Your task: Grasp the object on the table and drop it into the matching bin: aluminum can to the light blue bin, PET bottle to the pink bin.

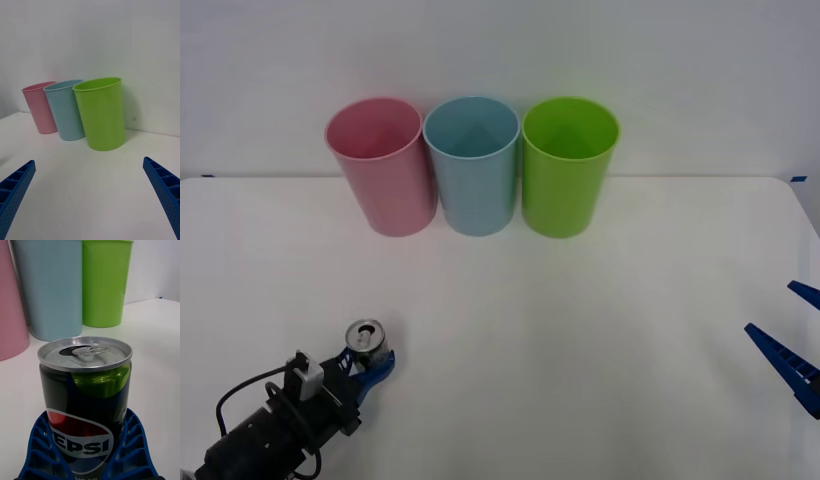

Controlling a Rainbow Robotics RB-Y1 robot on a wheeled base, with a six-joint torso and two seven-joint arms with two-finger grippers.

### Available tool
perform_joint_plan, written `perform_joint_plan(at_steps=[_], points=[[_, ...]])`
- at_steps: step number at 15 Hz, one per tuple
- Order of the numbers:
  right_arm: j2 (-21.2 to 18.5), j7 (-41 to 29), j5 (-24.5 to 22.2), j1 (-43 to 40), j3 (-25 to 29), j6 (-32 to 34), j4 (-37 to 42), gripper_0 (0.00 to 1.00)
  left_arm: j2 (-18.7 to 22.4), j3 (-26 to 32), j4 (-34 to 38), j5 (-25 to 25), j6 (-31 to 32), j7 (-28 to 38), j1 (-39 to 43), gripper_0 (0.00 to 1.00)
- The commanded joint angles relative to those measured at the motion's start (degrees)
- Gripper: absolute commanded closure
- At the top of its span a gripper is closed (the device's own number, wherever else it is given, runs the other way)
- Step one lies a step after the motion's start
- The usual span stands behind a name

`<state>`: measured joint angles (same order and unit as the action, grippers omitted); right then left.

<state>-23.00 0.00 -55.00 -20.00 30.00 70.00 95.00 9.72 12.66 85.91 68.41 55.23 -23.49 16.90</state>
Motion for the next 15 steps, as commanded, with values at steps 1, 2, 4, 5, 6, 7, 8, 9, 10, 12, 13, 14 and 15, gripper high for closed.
perform_joint_plan(at_steps=[1,2,4,5,6,7,8,9,10,12,13,14,15], points=[[0.00,0.00,0.00,0.00,0.00,0.00,0.00,0.00,0.21,1.76,6.20,-2.14,-0.83,1.61,4.37,1.00],[0.00,0.00,0.00,0.00,0.00,0.00,0.00,0.00,0.21,1.84,8.57,-3.02,-2.14,2.13,5.77,1.00],[0.00,0.00,0.00,0.00,0.00,0.00,0.00,0.00,0.21,1.84,13.93,-3.81,-6.54,3.45,8.50,1.00],[0.00,0.00,0.00,0.00,0.00,0.00,0.00,0.00,0.30,1.76,15.69,-4.34,-7.95,4.15,9.20,1.00],[0.00,0.00,0.00,0.00,0.00,0.00,0.00,0.00,0.47,1.76,16.92,-5.30,-8.82,4.77,9.55,1.00],[0.00,0.00,0.00,0.00,0.00,0.00,0.00,0.00,0.83,1.76,18.42,-6.44,-8.82,7.05,9.55,1.00],[0.00,0.00,0.00,0.00,0.00,0.00,0.00,0.00,1.35,1.76,19.82,-7.15,-8.82,8.99,9.55,1.00],[0.00,0.00,0.00,0.00,0.00,0.00,0.00,0.00,1.79,1.76,21.67,-7.85,-8.82,11.63,9.46,1.00],[0.00,0.00,0.00,0.00,0.00,0.00,0.00,0.00,2.14,1.76,22.90,-7.94,-8.82,13.73,9.46,1.00],[0.00,0.00,0.00,0.00,0.00,0.00,0.00,0.00,2.41,1.32,25.27,-8.03,-8.82,17.95,8.50,1.00],[0.00,0.00,0.00,0.00,0.00,0.00,0.00,0.00,2.41,0.79,25.98,-7.94,-8.82,19.62,7.62,1.00],[0.00,0.00,0.00,0.00,0.00,0.00,0.00,0.00,2.41,0.09,26.42,-7.76,-8.82,21.21,6.39,1.00],[0.00,0.00,0.00,0.00,0.00,0.00,0.00,0.00,2.41,-0.62,26.50,-6.80,-8.91,22.70,4.98,1.00]])
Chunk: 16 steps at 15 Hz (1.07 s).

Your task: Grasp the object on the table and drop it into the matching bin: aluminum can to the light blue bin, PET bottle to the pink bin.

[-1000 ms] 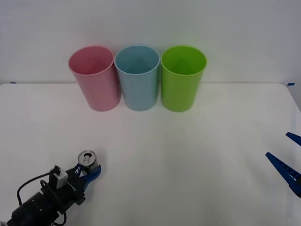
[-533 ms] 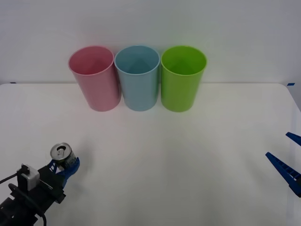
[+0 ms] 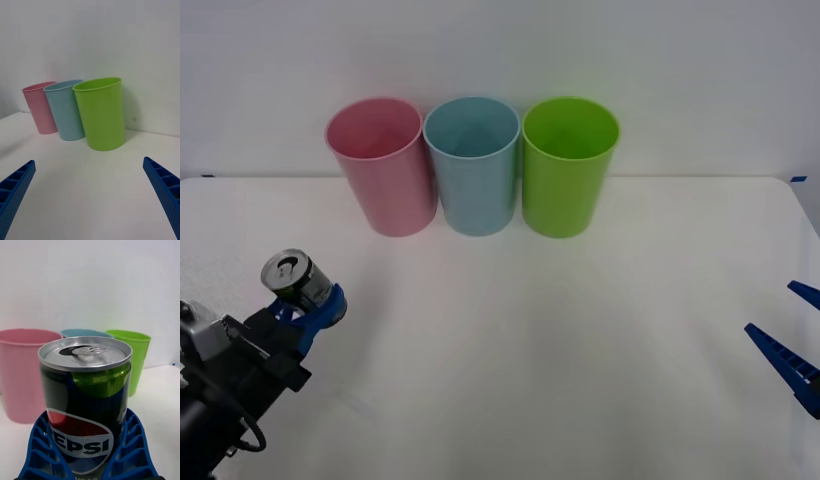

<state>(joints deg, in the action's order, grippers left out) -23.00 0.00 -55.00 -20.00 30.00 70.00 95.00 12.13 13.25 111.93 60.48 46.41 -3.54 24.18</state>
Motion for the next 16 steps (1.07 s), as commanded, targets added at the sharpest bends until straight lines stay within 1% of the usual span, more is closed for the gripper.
perform_joint_plan(at_steps=[1,4,7,10,12,14,16], points=[[0.00,0.00,0.00,0.00,0.00,0.00,0.00,0.00,0.00,-2.00,0.48,2.18,-0.27,3.89,-3.97,1.00],[0.00,0.00,0.00,0.00,0.00,0.00,0.00,0.00,0.00,-5.34,0.48,5.61,-1.94,8.63,-9.24,1.00],[0.00,0.00,0.00,0.00,0.00,0.00,0.00,0.00,0.62,-8.42,0.48,6.66,-6.33,9.51,-12.76,1.00],[0.00,0.00,0.00,0.00,0.00,0.00,0.00,0.00,0.71,-7.45,0.30,7.19,-6.94,11.01,-14.43,1.00],[0.00,0.00,0.00,0.00,0.00,0.00,0.00,0.00,0.62,-6.75,0.22,9.04,-7.82,14.79,-16.80,1.00],[0.00,0.00,0.00,0.00,0.00,0.00,0.00,0.00,0.62,-6.49,0.22,10.97,-9.67,17.33,-18.38,1.00],[0.00,0.00,0.00,0.00,0.00,0.00,0.00,0.00,0.71,-6.49,0.04,12.11,-11.95,18.13,-20.05,1.00]])
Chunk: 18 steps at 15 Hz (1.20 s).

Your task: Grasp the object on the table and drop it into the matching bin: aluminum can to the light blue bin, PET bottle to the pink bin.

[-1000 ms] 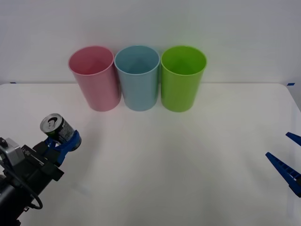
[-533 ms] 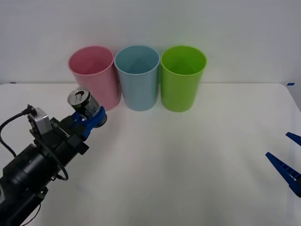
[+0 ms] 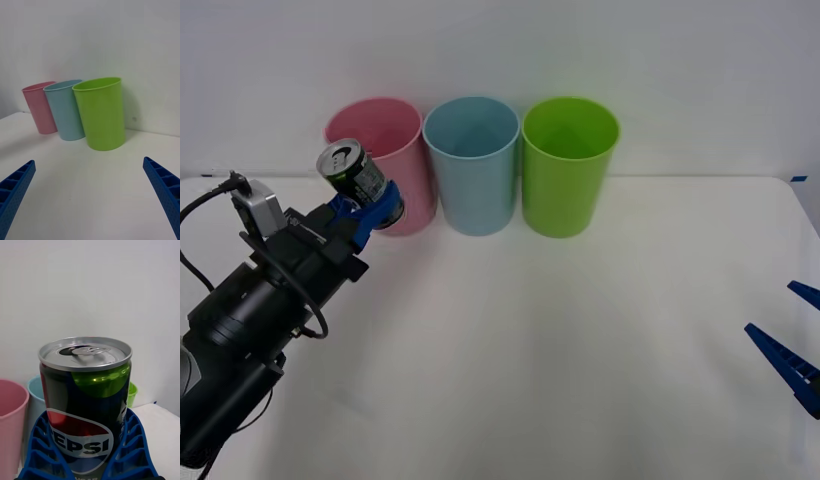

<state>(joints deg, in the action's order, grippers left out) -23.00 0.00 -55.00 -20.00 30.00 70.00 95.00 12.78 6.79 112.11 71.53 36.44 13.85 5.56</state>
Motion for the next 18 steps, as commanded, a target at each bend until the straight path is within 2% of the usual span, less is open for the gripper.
perform_joint_plan(at_steps=[1,5,18], points=[[0.00,0.00,0.00,0.00,0.00,0.00,0.00,0.00,-0.04,-0.28,-0.23,1.68,-3.04,1.09,-2.22,1.00],[0.00,0.00,0.00,0.00,0.00,0.00,0.00,0.00,0.05,-1.51,-2.34,5.11,-6.29,2.85,-6.61,1.00],[0.00,0.00,0.00,0.00,0.00,0.00,0.00,0.00,-0.04,-2.57,-20.27,11.00,-9.98,5.05,-26.91,1.00]])
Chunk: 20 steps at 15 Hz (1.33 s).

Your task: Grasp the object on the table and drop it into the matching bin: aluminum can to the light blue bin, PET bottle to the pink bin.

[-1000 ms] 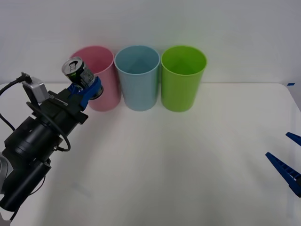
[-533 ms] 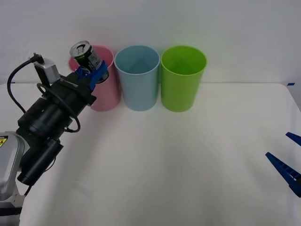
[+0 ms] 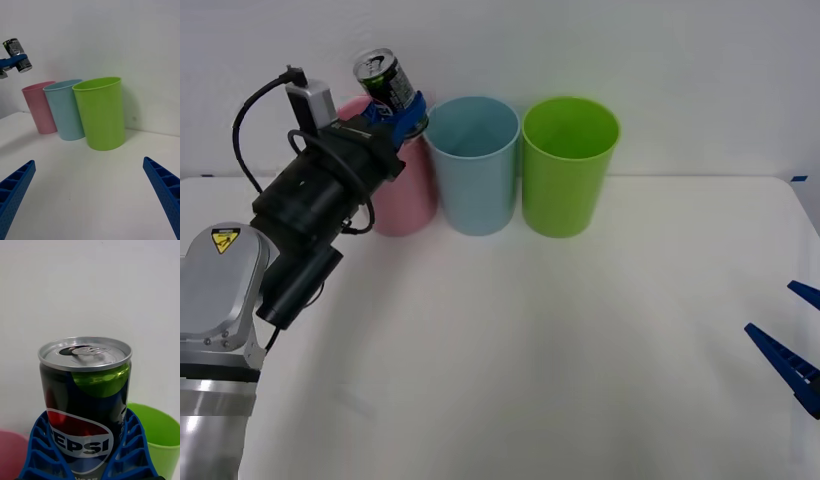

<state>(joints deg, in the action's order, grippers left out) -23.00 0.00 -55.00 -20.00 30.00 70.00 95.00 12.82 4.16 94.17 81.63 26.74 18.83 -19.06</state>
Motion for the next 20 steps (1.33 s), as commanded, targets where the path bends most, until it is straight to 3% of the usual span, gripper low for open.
perform_joint_plan(at_steps=[1,11,20], points=[[0.00,0.00,0.00,0.00,0.00,0.00,0.00,0.00,0.01,0.06,-3.56,1.61,-0.37,0.06,-3.53,1.00],[0.00,0.00,0.00,0.00,0.00,0.00,0.00,0.00,0.01,-2.67,-16.30,7.85,-4.24,0.15,-15.39,1.00],[0.00,0.00,0.00,0.00,0.00,0.00,0.00,0.00,-1.57,-5.13,-18.58,9.52,-6.88,0.24,-18.20,1.00]])
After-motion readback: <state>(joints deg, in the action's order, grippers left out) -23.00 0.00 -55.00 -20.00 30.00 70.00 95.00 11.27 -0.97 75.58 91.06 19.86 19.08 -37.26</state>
